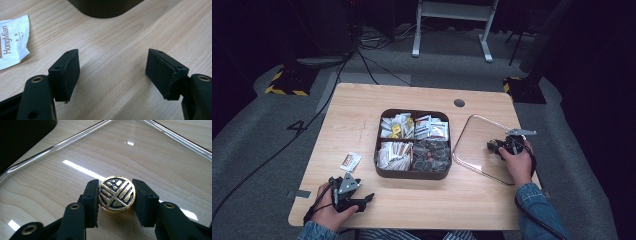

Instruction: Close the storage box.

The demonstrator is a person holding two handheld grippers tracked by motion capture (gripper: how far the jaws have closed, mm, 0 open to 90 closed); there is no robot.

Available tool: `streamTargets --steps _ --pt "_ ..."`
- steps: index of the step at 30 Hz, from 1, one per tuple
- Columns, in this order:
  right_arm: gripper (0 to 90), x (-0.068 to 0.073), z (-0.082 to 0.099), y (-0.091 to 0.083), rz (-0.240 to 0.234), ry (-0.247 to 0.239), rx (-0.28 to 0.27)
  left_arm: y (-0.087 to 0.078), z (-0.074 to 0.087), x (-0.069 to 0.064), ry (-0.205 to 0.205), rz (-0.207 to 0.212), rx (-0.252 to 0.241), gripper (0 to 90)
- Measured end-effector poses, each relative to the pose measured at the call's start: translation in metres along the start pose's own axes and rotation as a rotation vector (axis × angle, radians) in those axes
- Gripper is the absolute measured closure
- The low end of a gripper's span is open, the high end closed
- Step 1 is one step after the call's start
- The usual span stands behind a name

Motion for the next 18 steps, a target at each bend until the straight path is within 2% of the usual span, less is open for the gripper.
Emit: streamTargets --steps 5,9,14,18 --pt "58.9 0.002 -0.007 -0.007 -0.022 0.014 -0.019 0.000 0.000 0.000 0.000 0.001 -0.001 27.8" --pt "58.9 0.006 -0.016 -0.015 -0.012 -0.020 -0.032 0.000 0.000 0.000 -0.001 0.001 -0.002 27.8" --pt "58.9 0.014 -0.026 -0.026 -0.026 -0.032 -0.044 0.000 0.000 0.000 0.004 0.000 0.000 27.8" --pt "58.8 0.022 -0.039 -0.038 -0.034 -0.059 -0.053 0.000 0.000 0.000 0.003 0.000 -0.001 27.7"
Point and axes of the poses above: each handheld gripper's, and its own axes: y roughly forward along the jaws, z roughly out of its underside, x roughly to its left, the point moved 9 cm from there along y, roughly forward along the jaws, and after that the axes turned 14 degrees about y, right-handed, at the moved point
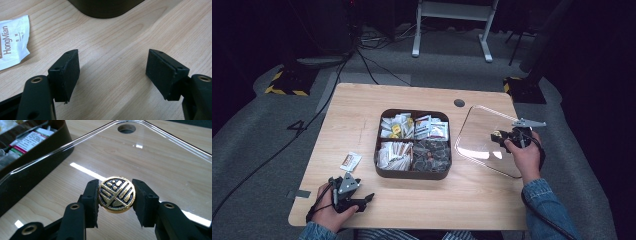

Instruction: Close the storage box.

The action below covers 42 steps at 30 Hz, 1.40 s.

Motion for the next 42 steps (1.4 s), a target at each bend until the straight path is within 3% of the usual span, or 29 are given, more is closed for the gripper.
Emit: streamTargets --steps 5,13,17,22,27,28,33,34,35,37,38,42 --pt "58.9 0.002 -0.014 -0.013 0.010 -0.027 -0.009 0.000 0.000 0.000 -0.001 -0.001 0.000 27.7" --pt "58.8 0.006 -0.029 -0.029 0.000 -0.031 -0.033 0.000 0.000 0.000 0.000 -0.001 0.000 27.7" --pt "58.9 0.012 -0.036 -0.036 -0.019 -0.021 -0.050 0.000 0.000 0.000 0.000 -0.001 0.000 27.6" --pt "58.9 0.027 -0.044 -0.039 -0.041 -0.046 -0.052 0.000 0.000 0.000 0.000 -0.001 0.000 27.6" --pt "58.9 0.044 -0.049 -0.036 -0.068 -0.059 -0.049 0.000 0.000 0.000 0.000 -0.001 0.000 27.7" --pt "58.8 0.056 -0.052 -0.033 -0.085 -0.069 -0.044 0.000 0.000 0.000 0.000 -0.001 0.000 27.7" --pt "58.9 0.083 -0.058 -0.026 -0.125 -0.095 -0.037 0.000 0.000 0.000 -0.001 -0.001 0.000 27.7" --pt "58.9 0.083 -0.058 -0.026 -0.125 -0.095 -0.037 0.000 0.000 0.000 -0.001 -0.001 0.000 27.7" --pt "58.9 0.098 -0.061 -0.021 -0.154 -0.103 -0.032 0.000 0.000 0.000 -0.001 -0.002 0.000 27.7" --pt "58.8 0.103 -0.062 -0.020 -0.163 -0.107 -0.031 0.000 0.000 0.000 0.000 -0.002 0.000 27.7" --pt "58.8 0.117 -0.065 -0.014 -0.186 -0.121 -0.027 0.000 0.000 0.000 -0.001 -0.002 0.000 27.7" --pt "58.8 0.138 -0.066 -0.003 -0.210 -0.145 -0.014 0.000 0.000 0.000 -0.001 -0.002 0.000 27.7"
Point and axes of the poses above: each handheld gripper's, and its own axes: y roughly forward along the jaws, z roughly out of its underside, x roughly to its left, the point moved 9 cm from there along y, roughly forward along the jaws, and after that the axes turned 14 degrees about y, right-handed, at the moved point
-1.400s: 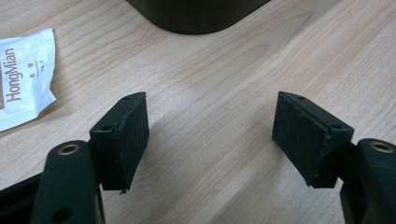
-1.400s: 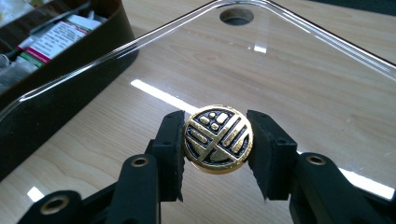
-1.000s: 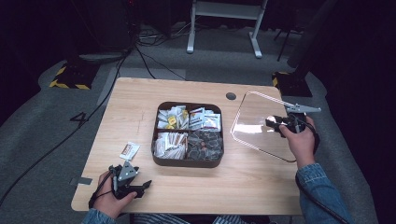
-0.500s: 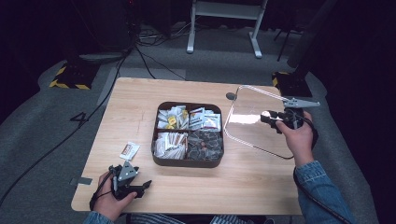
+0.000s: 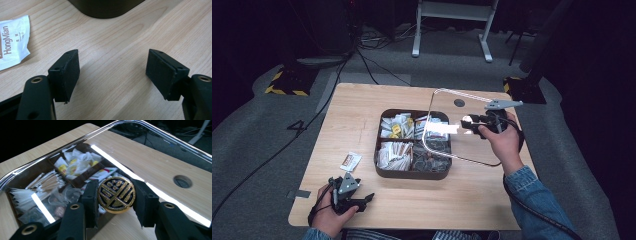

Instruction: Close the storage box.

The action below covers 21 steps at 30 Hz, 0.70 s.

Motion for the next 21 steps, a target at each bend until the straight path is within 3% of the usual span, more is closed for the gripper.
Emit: streamTargets --steps 11,21 --pt "58.8 0.041 -0.003 0.032 -0.045 -0.035 0.032 0.000 0.000 0.000 -0.010 0.002 0.000 27.6" --pt "58.8 0.066 -0.003 0.055 -0.066 -0.063 0.056 0.001 -0.001 0.002 -0.007 -0.003 0.002 27.2"
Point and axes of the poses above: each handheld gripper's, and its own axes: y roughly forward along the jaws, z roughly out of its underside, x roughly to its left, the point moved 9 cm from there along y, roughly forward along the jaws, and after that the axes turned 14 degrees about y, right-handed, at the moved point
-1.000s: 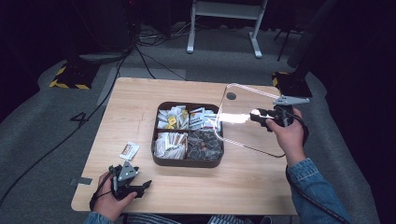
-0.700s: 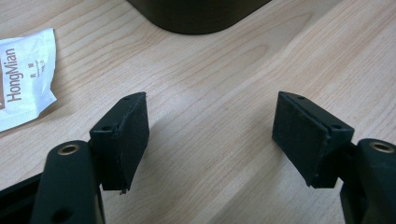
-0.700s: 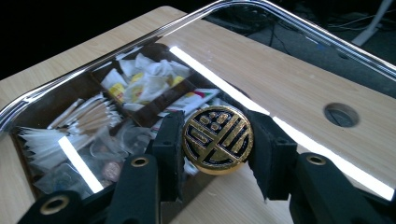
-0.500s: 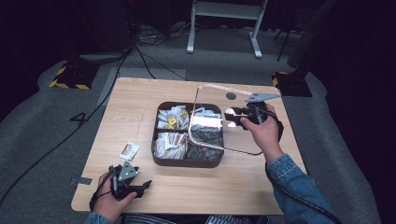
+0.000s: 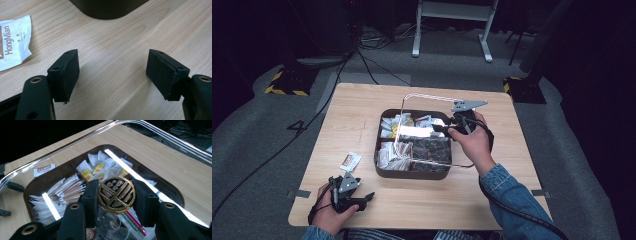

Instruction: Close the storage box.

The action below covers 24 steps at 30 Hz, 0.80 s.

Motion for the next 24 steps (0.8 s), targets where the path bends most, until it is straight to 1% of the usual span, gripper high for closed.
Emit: streamTargets --steps 7,8,10,11,14,24 --pt "58.8 0.011 0.002 0.020 -0.016 -0.008 0.019 0.000 0.000 0.001 0.000 -0.003 0.001 27.0" --pt "58.8 0.012 0.004 0.024 -0.018 -0.007 0.025 0.001 0.000 0.000 -0.007 -0.001 0.000 26.9" --pt "58.8 0.014 0.006 0.032 -0.019 -0.005 0.034 0.001 0.000 0.000 -0.008 0.000 0.000 26.7" --pt "58.8 0.014 0.006 0.032 -0.019 -0.005 0.034 0.001 0.000 0.000 -0.008 0.000 0.000 26.6" --pt "58.8 0.017 0.010 0.043 -0.027 -0.004 0.050 0.001 0.000 0.000 -0.008 0.000 0.000 26.6" --pt "58.8 0.021 0.024 0.069 -0.031 0.002 0.092 0.001 0.000 0.000 -0.007 0.001 0.000 26.5"
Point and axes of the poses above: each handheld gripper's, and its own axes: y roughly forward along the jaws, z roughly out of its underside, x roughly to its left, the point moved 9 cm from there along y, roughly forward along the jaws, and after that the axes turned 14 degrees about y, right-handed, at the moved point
